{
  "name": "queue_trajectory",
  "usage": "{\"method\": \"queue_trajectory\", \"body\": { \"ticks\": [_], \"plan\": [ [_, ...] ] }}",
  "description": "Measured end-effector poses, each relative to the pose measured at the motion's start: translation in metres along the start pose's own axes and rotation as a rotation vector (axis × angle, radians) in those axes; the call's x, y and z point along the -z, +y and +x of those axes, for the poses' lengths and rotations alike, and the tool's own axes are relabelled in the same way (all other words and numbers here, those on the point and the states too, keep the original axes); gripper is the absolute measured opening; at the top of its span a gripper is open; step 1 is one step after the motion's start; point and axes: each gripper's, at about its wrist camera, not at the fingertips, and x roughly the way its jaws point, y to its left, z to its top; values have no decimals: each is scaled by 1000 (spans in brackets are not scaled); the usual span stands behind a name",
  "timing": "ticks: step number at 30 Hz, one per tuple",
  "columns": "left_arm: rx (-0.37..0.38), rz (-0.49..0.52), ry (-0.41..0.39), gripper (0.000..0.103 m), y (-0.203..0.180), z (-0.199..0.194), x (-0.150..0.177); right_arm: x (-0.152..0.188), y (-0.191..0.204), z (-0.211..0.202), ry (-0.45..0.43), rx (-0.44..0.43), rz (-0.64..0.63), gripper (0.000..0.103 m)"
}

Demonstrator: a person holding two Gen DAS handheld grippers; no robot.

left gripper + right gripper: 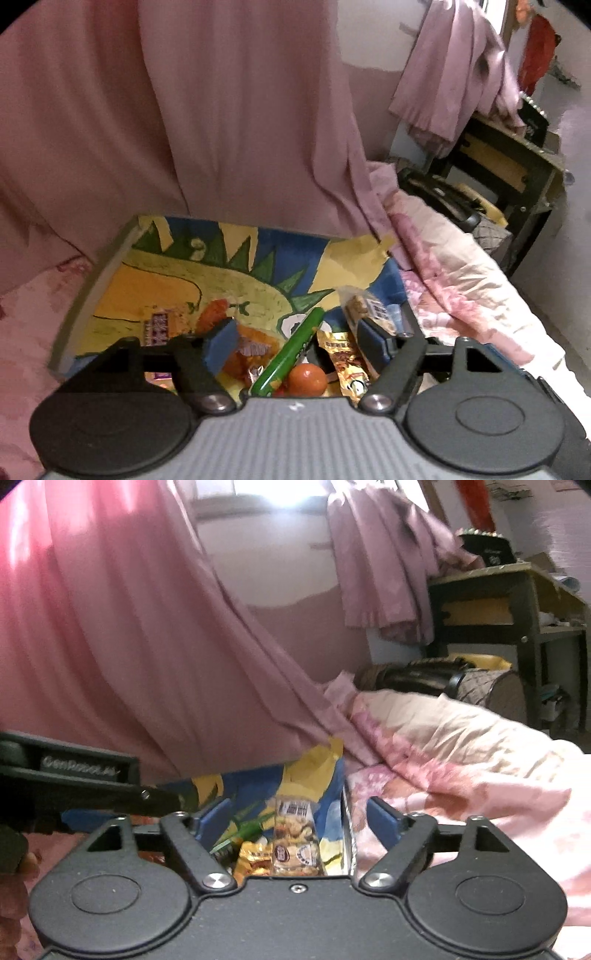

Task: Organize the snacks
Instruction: 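Open the left gripper over the box while the right gripper releases the nut bar, then withdraw both grippers from the box back toward the remaining snacks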

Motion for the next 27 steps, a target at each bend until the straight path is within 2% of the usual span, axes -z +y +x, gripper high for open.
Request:
{"method": "queue_trajectory", "body": {
  "ticks": [7, 9, 13, 20, 27],
  "plan": [
    [-5, 14, -50, 92, 0, -59, 4, -16, 1, -53, -61, -20, 11, 97],
    [-21, 12, -60, 98, 2, -75, 9, -17, 4, -69, -77, -28, 11, 99],
    [-62, 10, -78, 102, 11, -102, 24, -12, 12, -96, -85, -40, -15, 101],
    [-113, 27, -74, 102, 34, -142, 58, 1, 34, -136, -86, -75, -68, 102],
    [-144, 11, -60, 102, 58, -170, 88, 24, 60, -162, -34, -117, -159, 102]
  ]
}}
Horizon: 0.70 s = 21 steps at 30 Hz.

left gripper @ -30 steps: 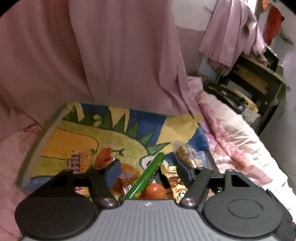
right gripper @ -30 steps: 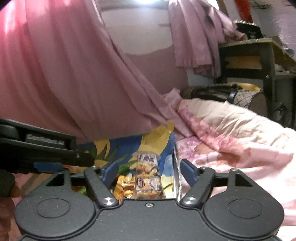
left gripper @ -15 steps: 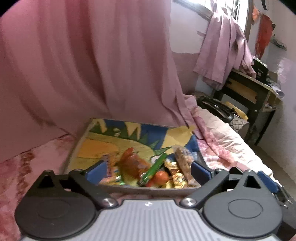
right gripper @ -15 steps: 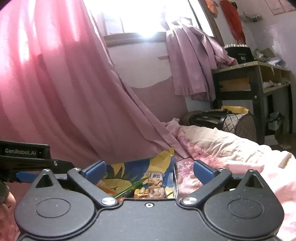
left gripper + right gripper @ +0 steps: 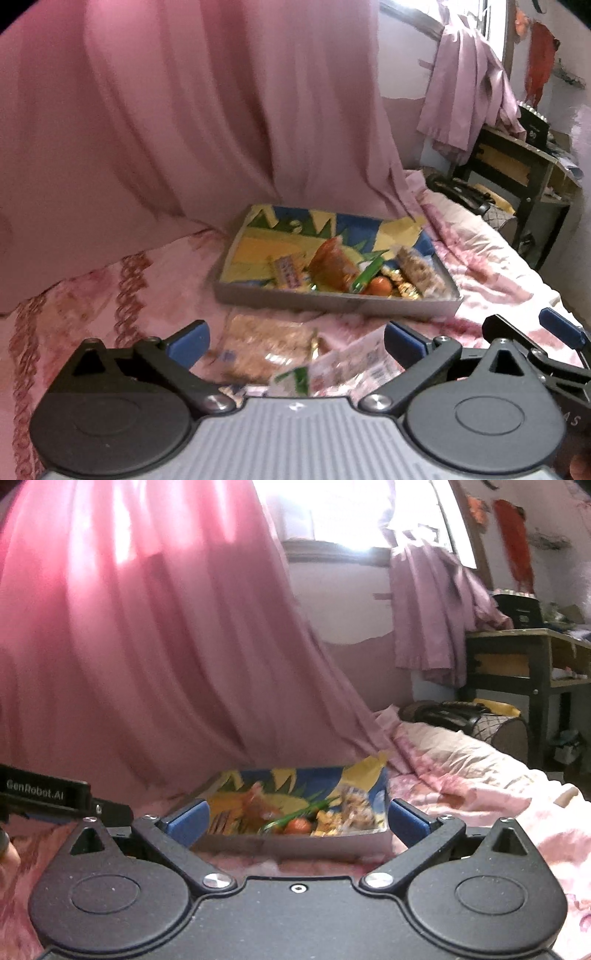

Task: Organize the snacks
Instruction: 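Withdraw both grippers from the box back toward the remaining snacks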

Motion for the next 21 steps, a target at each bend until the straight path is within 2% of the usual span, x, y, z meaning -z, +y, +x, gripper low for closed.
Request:
{"method": "queue_trajectory", "body": {
  "ticks": [12, 21],
  "plan": [
    [-22, -72, 34, 102, 48, -21, 37, 25, 35, -26, 93, -39, -53, 102],
    [-38, -149, 93, 102, 80, -16, 65, 39, 44, -21, 193, -39, -62, 102]
  ]
}}
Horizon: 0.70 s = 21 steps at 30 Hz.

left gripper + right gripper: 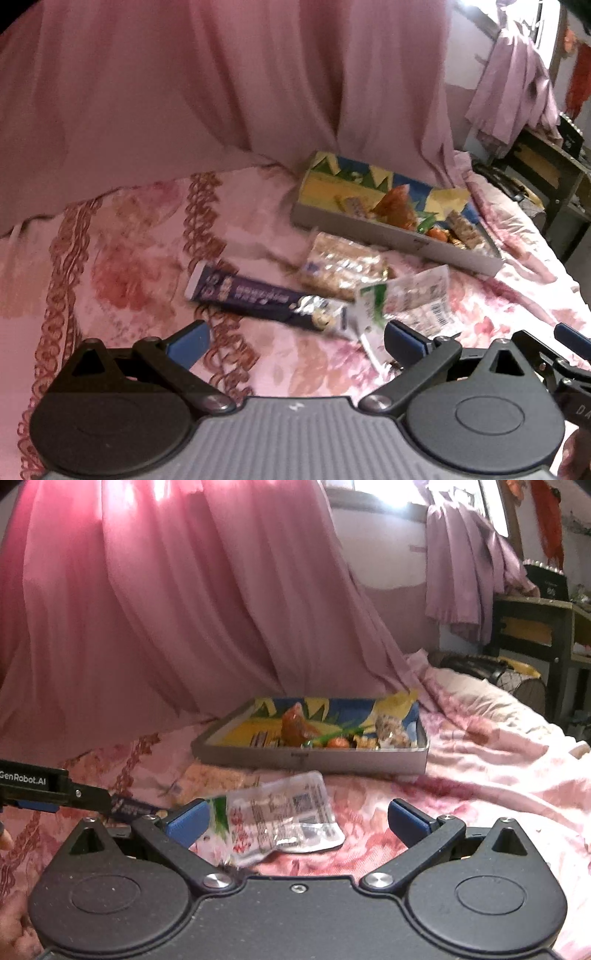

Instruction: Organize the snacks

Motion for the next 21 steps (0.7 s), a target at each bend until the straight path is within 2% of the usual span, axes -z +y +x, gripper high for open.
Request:
{"method": "queue_trajectory", "body": {
  "ticks": [5, 9, 14, 21],
  "plan": [
    [4, -52, 30, 102, 16, 5, 7, 5, 7, 11, 54, -1, -36, 102],
    [3, -54, 42, 102, 24, 11, 11, 9, 10, 21, 103, -1, -53, 102],
    [-10, 7, 29, 102, 26, 17, 15, 15, 14, 31, 155, 5, -79, 102],
    [-15, 143, 3, 102, 21, 22, 19, 25, 21, 43, 224, -4, -126, 102]
  ]
}}
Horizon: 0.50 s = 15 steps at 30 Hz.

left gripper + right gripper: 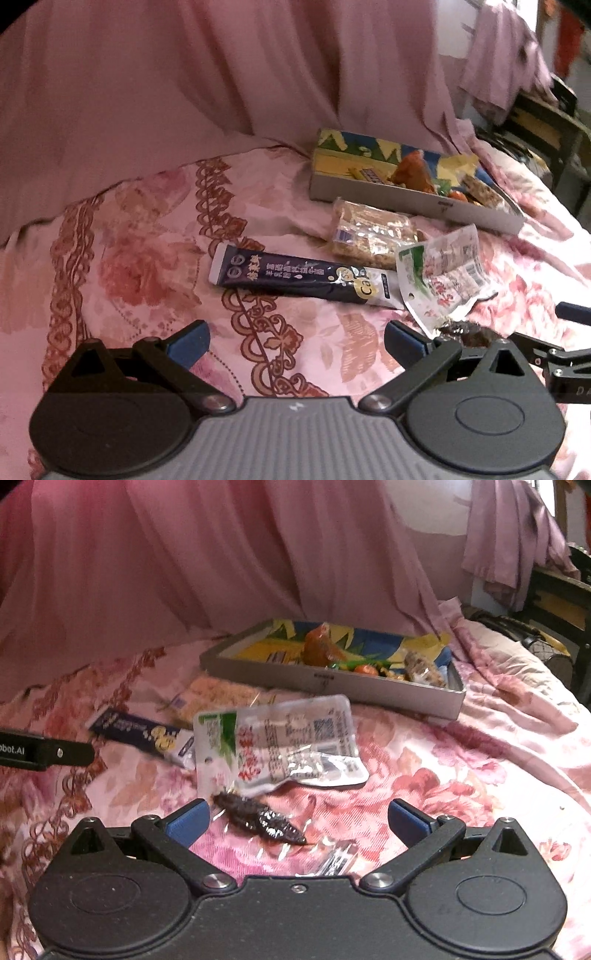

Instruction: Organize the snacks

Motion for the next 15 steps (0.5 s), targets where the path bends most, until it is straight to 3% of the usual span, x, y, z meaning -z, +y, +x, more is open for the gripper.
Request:
{"method": "queue_trajectory", "body": {
  "ticks": [10, 15],
  "plan": [
    [49, 142, -26, 102, -10, 7, -7, 5, 14, 11, 49, -21, -82, 102],
    [103, 270, -5, 102, -15, 24, -19, 6, 15, 15, 58, -21, -107, 102]
  ]
}}
